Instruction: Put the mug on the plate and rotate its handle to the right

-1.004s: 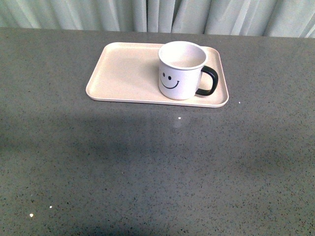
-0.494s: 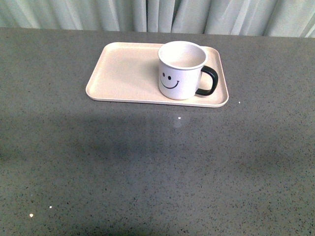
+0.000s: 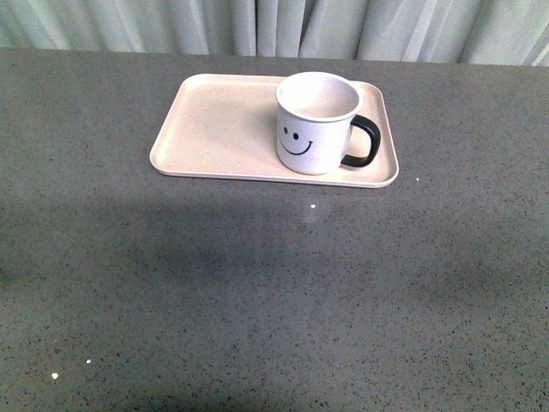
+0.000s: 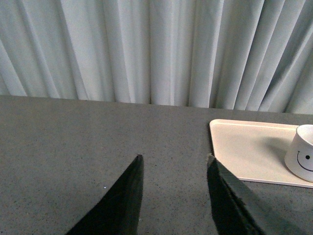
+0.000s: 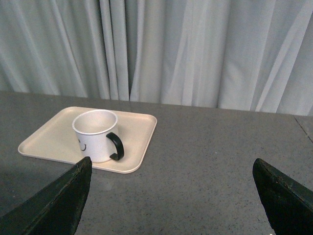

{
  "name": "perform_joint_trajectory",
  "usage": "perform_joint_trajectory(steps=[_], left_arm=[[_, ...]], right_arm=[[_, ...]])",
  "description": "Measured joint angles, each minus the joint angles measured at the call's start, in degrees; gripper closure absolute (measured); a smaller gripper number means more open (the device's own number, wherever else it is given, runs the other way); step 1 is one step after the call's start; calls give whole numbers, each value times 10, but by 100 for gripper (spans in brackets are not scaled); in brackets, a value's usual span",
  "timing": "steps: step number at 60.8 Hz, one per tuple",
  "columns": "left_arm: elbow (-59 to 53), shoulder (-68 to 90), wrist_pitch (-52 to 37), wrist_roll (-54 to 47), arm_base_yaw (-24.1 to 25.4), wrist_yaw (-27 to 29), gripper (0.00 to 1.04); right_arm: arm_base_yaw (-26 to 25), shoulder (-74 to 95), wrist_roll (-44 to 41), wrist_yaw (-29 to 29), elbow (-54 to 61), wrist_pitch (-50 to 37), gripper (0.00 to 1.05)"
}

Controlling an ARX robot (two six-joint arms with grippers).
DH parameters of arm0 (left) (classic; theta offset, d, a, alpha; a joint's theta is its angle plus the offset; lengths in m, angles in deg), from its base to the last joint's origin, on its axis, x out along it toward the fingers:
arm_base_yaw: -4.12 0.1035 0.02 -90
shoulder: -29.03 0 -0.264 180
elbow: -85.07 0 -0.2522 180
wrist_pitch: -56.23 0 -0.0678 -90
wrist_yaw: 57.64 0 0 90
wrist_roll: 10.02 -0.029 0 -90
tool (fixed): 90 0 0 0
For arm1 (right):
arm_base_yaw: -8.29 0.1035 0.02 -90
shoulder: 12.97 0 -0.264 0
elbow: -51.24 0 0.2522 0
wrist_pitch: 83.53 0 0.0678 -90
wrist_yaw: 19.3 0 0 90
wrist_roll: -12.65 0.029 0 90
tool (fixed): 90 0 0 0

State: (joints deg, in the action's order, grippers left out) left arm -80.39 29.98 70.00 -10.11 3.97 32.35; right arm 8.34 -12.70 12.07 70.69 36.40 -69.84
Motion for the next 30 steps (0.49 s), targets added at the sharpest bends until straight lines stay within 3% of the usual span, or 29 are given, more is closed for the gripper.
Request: perform_joint_trajectory(steps=[5, 8, 12, 16, 22, 30], left_arm=[[0, 0, 0, 0, 0, 0, 41], [0, 0, 0, 0, 0, 0, 28], [0, 0, 0, 0, 0, -1, 18], [0, 0, 0, 0, 0, 0, 8], [0, 0, 0, 0, 0, 0, 10], [0, 0, 0, 0, 0, 0, 9]], right_arm=[[-2, 4, -2, -8, -2, 4, 9], [-56, 103, -48, -137, -63, 125, 9], [-105, 249, -93, -209, -125, 134, 9], [-122, 401, -118, -207, -200, 69, 9], [-105, 586, -126, -187, -309, -5, 9], [-55, 766, -124, -157, -427, -7, 9]])
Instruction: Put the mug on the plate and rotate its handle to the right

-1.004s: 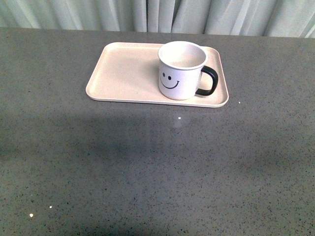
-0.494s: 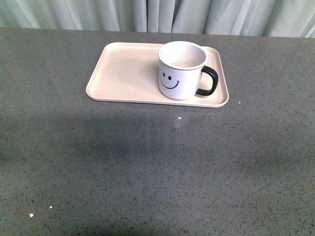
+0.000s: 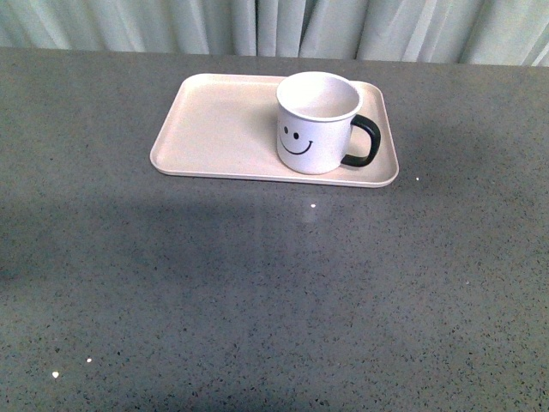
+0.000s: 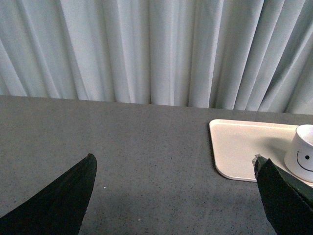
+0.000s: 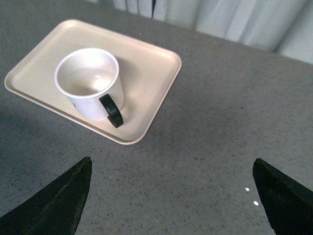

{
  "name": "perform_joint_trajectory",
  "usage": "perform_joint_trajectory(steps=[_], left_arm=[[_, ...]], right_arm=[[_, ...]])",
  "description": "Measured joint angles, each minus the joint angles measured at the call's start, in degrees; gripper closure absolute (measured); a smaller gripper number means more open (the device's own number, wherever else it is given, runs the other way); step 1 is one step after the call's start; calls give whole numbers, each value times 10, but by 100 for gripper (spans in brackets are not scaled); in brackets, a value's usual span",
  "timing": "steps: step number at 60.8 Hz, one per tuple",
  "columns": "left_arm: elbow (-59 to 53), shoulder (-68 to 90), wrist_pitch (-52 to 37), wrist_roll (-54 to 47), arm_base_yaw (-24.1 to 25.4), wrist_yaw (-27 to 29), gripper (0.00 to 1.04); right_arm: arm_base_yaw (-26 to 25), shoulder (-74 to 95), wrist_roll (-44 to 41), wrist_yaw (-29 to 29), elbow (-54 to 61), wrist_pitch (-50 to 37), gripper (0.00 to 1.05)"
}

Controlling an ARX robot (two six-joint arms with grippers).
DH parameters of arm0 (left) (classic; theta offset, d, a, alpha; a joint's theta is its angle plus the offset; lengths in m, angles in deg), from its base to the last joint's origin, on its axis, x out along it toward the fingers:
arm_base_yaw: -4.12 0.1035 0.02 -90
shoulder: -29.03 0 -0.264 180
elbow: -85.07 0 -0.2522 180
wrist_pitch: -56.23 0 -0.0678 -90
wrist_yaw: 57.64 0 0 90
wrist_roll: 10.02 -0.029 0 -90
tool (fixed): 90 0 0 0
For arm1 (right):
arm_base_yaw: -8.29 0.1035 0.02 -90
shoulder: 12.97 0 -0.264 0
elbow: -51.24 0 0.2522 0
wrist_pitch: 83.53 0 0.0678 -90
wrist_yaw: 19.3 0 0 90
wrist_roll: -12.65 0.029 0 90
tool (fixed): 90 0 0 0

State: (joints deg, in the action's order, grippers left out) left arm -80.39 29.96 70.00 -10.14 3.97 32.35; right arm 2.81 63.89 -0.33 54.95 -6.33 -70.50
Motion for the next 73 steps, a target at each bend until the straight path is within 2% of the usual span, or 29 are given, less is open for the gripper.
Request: perform_joint_trajectory(steps=[14, 28, 44, 62, 73], left_arm=[[0, 0, 0, 0, 0, 0, 9], [0, 0, 0, 0, 0, 0, 9], [0, 0, 0, 0, 0, 0, 9], [0, 0, 0, 0, 0, 0, 9], [0, 0, 0, 0, 0, 0, 9]], right_arm=[[85, 247, 36, 47, -225, 55, 9], [122, 381, 99, 57, -386, 127, 9], [124, 438, 156, 62, -431, 157, 9], [129, 472, 164, 63, -447, 174, 9], [136, 493, 162, 63, -468, 194, 31]])
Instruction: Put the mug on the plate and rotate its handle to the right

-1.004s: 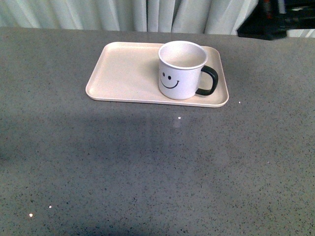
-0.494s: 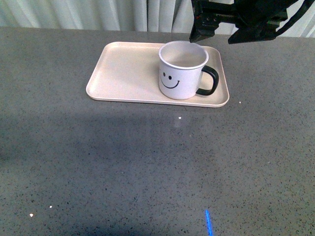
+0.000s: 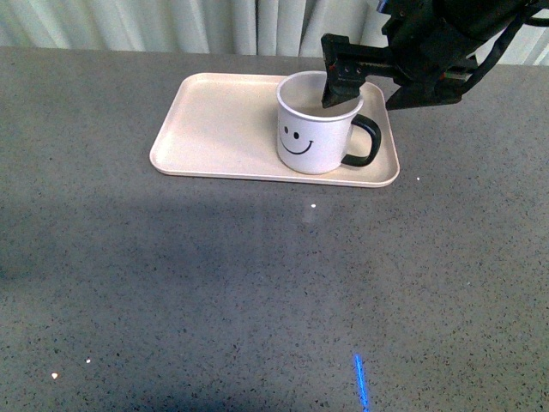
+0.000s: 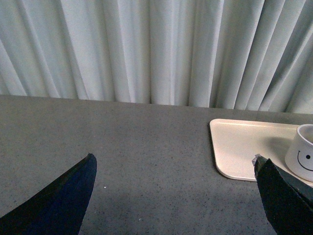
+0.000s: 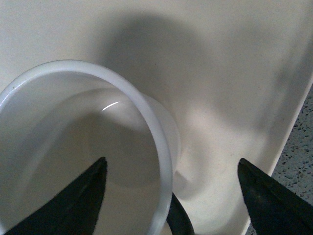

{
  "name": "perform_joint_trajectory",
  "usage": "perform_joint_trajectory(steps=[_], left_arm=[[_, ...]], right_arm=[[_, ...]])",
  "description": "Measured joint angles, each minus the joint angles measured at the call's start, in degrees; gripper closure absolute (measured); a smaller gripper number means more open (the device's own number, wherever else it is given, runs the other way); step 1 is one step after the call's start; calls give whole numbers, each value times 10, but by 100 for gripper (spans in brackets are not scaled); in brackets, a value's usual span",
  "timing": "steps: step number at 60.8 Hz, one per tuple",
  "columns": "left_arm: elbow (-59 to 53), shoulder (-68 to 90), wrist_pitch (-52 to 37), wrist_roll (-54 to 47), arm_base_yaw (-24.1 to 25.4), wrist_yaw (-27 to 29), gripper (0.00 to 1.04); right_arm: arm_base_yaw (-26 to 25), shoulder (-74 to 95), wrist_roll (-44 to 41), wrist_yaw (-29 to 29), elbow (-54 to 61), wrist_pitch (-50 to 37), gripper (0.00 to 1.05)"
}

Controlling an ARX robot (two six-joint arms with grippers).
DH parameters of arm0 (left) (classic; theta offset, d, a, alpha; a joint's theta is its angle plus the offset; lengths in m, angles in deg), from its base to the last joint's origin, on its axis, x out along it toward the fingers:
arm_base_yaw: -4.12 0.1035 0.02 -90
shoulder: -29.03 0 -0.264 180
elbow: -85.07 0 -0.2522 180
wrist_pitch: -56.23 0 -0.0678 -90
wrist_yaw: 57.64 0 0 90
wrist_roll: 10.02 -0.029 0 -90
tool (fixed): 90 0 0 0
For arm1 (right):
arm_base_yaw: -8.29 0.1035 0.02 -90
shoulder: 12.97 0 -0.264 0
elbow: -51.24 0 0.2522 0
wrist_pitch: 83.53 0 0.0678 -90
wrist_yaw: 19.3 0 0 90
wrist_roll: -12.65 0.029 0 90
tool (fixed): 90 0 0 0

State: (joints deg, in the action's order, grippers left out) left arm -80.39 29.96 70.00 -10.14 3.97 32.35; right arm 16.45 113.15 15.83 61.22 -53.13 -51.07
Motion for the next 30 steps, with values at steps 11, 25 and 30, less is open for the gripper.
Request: perform_joint_trajectory(steps=[11, 25, 30], left_arm=[[0, 0, 0, 0, 0, 0, 9], [0, 0, 0, 0, 0, 0, 9], [0, 0, 0, 0, 0, 0, 9]], right_arm=[[5, 18, 0, -2, -30, 20, 57], [6, 30, 3, -11, -57, 44, 92], [6, 31, 3, -12, -66, 52, 103]])
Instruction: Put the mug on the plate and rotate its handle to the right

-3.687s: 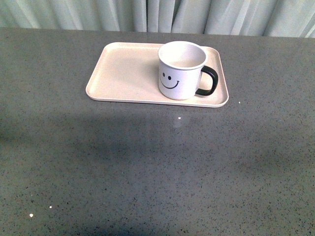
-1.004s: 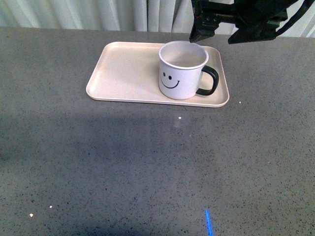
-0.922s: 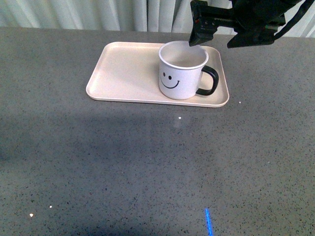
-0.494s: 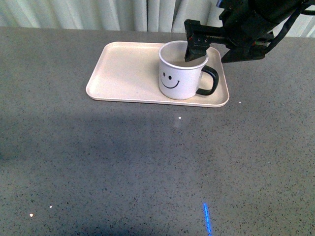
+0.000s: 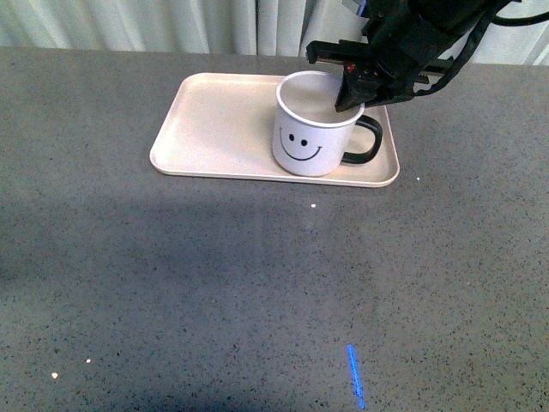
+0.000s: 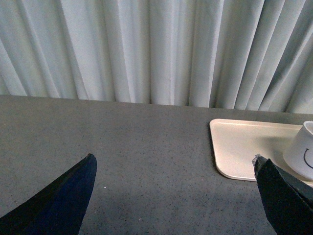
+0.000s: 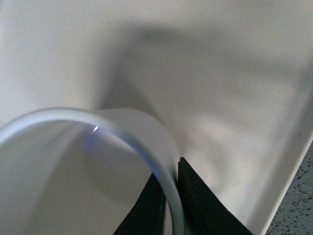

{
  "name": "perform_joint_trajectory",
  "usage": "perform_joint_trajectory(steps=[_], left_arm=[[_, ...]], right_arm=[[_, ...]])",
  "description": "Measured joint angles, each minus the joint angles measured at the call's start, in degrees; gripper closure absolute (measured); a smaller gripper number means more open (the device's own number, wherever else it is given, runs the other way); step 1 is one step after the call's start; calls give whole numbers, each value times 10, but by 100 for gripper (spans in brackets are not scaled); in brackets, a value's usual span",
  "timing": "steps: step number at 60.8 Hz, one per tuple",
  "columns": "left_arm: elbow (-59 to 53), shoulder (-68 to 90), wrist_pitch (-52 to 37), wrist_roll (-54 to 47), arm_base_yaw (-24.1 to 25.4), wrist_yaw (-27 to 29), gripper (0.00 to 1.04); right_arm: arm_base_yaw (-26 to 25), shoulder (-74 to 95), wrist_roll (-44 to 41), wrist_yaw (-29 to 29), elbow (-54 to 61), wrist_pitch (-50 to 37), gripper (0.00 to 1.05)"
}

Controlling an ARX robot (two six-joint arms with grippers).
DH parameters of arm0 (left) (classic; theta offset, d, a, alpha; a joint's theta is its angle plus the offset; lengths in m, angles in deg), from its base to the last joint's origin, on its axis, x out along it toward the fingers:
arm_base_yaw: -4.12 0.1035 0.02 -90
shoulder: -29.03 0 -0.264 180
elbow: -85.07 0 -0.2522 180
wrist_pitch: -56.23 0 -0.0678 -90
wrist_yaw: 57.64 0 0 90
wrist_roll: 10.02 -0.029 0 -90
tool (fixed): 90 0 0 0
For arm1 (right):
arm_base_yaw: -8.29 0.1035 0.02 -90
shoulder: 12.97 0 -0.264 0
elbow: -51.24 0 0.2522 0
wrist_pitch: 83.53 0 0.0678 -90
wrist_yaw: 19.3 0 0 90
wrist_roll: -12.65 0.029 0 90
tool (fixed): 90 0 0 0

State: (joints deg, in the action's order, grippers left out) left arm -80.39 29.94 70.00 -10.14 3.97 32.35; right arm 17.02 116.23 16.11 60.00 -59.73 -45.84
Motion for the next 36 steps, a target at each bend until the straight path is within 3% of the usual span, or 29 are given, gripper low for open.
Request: perform_joint_trajectory(steps=[13, 26, 36], left_arm=[[0, 0, 0, 0, 0, 0, 9], [0, 0, 0, 0, 0, 0, 9], [0, 0, 0, 0, 0, 0, 9]], right_arm=[[-5, 0, -54, 5, -28, 24, 103], [-24, 10, -158, -72, -99, 76, 103], [-31, 39, -238, -76, -153, 120, 103]])
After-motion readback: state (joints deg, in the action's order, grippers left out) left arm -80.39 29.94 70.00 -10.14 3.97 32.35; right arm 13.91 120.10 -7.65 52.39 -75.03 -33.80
